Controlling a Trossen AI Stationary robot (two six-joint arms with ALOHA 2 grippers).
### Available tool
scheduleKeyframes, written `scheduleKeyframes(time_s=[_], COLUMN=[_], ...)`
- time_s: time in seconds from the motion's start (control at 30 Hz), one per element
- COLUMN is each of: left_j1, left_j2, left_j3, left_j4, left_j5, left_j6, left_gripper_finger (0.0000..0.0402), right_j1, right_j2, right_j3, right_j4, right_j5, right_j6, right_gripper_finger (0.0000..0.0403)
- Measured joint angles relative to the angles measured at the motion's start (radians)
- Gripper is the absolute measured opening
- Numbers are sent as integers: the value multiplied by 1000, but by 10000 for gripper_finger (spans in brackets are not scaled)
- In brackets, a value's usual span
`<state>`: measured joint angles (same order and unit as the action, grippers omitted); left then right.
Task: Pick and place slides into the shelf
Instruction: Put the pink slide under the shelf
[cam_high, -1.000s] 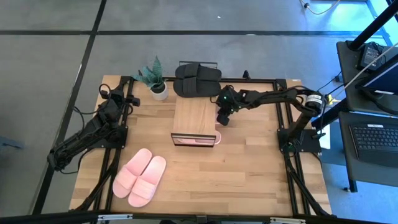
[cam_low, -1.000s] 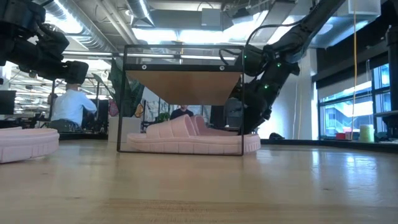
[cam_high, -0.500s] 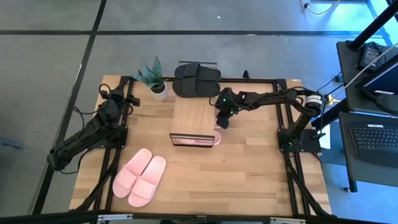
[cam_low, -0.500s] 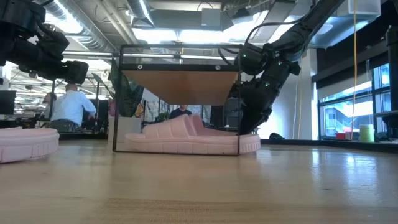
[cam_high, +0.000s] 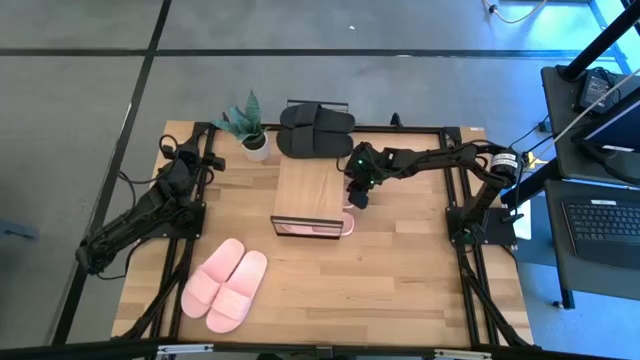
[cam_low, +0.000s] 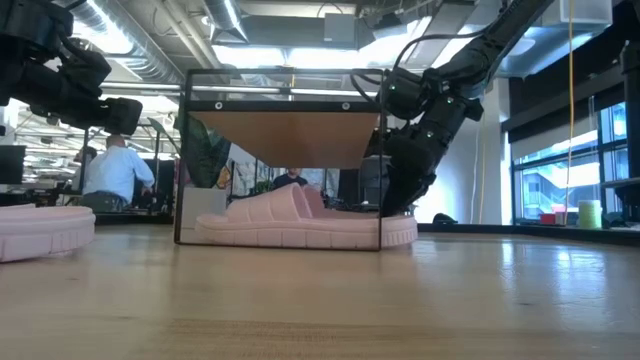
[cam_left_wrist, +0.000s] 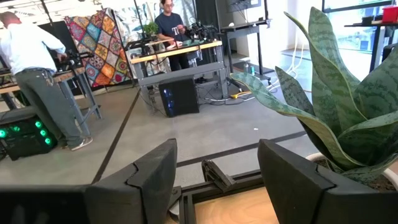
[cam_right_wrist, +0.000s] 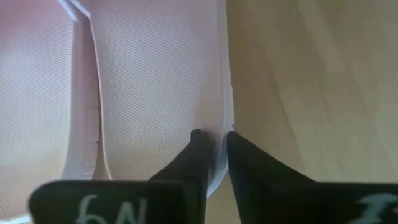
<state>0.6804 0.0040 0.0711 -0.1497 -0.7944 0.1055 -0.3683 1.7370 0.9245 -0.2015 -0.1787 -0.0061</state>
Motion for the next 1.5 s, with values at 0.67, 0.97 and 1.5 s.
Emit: scheduleKeyframes(time_s=[0.67, 0.97, 1.5], left_j1=[0, 0, 0], left_j2=[0, 0, 0], left_j3=[0, 0, 0], left_j4=[0, 0, 0], left_j5=[0, 0, 96], left_j6=[0, 1, -51], left_gripper_finger=[217, 217, 217], right_j1=[0, 4, 9], right_j2=[-1, -33, -290], right_j3=[0, 0, -1], right_j4=[3, -14, -375], right_j5=[2, 76, 386], right_j6=[1, -28, 79], right_gripper_finger=[219, 225, 225])
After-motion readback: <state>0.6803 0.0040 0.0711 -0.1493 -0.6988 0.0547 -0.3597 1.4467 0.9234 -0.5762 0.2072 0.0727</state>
